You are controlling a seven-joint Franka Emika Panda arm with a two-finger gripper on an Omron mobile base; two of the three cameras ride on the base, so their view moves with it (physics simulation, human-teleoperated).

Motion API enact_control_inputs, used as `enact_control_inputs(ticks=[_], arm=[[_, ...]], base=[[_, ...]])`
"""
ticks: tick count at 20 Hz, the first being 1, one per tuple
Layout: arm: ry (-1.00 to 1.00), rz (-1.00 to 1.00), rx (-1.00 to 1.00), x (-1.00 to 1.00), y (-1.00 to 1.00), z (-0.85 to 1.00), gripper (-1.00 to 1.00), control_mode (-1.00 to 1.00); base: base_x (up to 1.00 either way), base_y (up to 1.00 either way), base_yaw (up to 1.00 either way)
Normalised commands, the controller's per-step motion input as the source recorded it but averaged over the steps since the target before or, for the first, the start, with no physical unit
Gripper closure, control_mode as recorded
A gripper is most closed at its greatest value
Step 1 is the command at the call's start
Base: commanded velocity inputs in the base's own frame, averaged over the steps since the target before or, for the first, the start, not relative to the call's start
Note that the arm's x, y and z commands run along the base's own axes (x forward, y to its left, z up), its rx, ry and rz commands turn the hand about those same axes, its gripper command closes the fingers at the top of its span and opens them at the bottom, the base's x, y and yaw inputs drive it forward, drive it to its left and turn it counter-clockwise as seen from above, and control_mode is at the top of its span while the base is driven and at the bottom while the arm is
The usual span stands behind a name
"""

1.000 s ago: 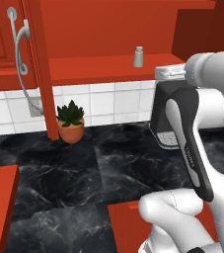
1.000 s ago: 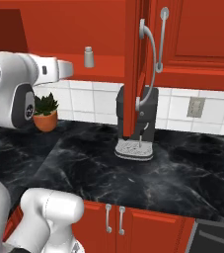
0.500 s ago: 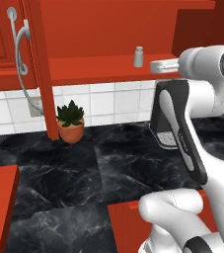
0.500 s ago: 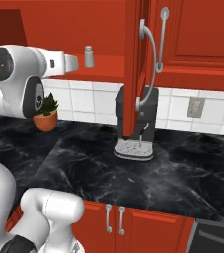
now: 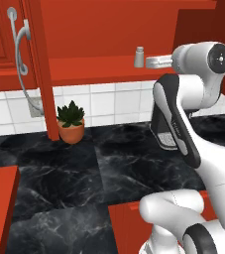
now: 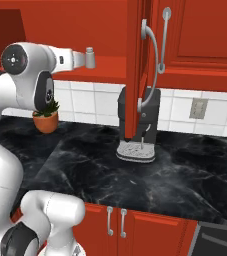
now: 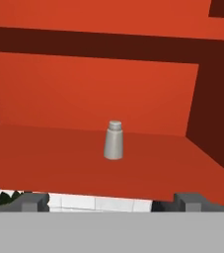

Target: Retrieve the shaker from the cabinet and place it next the steak on a plate on the dining table.

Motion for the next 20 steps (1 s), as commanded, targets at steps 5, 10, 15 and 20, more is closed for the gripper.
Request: enact_control_inputs(ticks=[5,10,15,20], arm=[[0.00,0.01,0.00,0.29,0.00,-0.02,-1.00,-1.00],[0.00,0.01,0.00,0.28,-0.01,-0.02,-1.00,-1.00],[0.00,0.03,0.00,0.25,-0.05,-0.07,-1.00,-1.00],[0.00,0.04,0.00,0.28,-0.02,-0.10,-1.00,-1.00]], base=[[0.00,0.00,0.00],[0.00,0.00,0.00],[0.00,0.00,0.00],[0.00,0.00,0.00]])
